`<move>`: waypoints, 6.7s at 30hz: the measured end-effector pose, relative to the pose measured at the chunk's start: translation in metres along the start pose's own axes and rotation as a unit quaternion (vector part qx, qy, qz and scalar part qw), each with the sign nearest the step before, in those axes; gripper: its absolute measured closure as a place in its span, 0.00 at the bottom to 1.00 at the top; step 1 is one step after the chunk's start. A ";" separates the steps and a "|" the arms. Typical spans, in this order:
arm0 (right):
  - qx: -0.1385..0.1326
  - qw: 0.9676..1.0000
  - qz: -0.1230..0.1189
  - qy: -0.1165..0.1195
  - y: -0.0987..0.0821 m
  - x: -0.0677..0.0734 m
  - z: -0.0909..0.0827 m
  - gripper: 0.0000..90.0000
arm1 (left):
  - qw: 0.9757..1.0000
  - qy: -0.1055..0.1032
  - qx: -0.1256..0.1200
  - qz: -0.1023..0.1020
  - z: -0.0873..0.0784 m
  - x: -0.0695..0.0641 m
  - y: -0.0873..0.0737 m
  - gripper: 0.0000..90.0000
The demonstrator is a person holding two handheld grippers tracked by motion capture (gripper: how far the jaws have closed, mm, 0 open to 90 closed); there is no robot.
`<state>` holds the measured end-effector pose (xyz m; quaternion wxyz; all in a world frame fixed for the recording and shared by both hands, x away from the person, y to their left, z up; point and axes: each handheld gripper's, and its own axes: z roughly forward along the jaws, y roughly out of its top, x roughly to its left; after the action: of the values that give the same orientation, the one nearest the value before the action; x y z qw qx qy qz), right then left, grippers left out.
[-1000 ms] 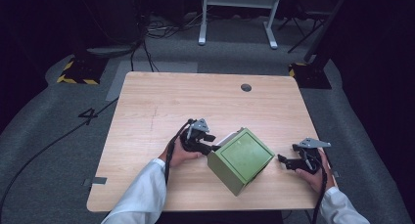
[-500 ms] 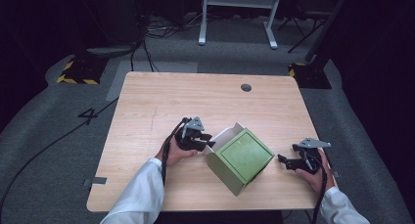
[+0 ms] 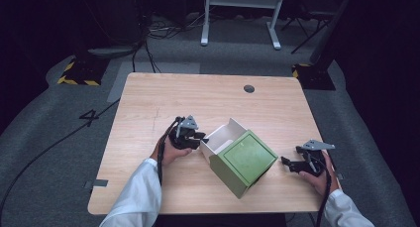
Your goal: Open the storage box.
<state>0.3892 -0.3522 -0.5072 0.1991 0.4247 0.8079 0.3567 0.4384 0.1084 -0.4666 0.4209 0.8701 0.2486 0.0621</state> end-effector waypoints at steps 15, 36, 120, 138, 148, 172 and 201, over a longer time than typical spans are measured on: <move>0.000 1.000 0.000 0.000 0.000 0.000 0.000 0.18 | 1.000 0.015 -0.002 -0.008 -0.007 0.009 -0.004 0.77; 0.000 1.000 0.000 0.000 0.000 0.000 0.000 0.18 | 0.999 0.033 -0.011 -0.020 -0.014 0.022 -0.010 0.77; 0.000 1.000 0.000 0.002 -0.001 0.000 -0.001 0.18 | 0.982 0.182 0.051 0.021 -0.088 -0.016 -0.057 0.19; 0.000 1.000 0.000 0.002 -0.001 0.000 -0.001 0.18 | 0.981 0.186 0.044 -0.023 -0.108 -0.018 -0.095 0.19; 0.001 1.000 0.001 0.003 -0.001 0.000 -0.001 0.18 | 0.980 0.185 0.057 -0.041 -0.112 -0.016 -0.113 0.19; 0.001 1.000 0.000 0.004 -0.001 0.000 -0.001 0.18 | 0.977 0.181 0.039 -0.110 -0.111 -0.008 -0.147 0.17; 0.001 1.000 -0.001 0.005 0.000 0.000 0.000 0.17 | 0.977 0.182 0.043 -0.104 -0.110 -0.006 -0.146 0.15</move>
<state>0.3889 -0.3524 -0.5072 0.1953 0.4222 0.8098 0.3575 0.3429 0.2592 -0.5072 0.3347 0.8310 0.4127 0.1645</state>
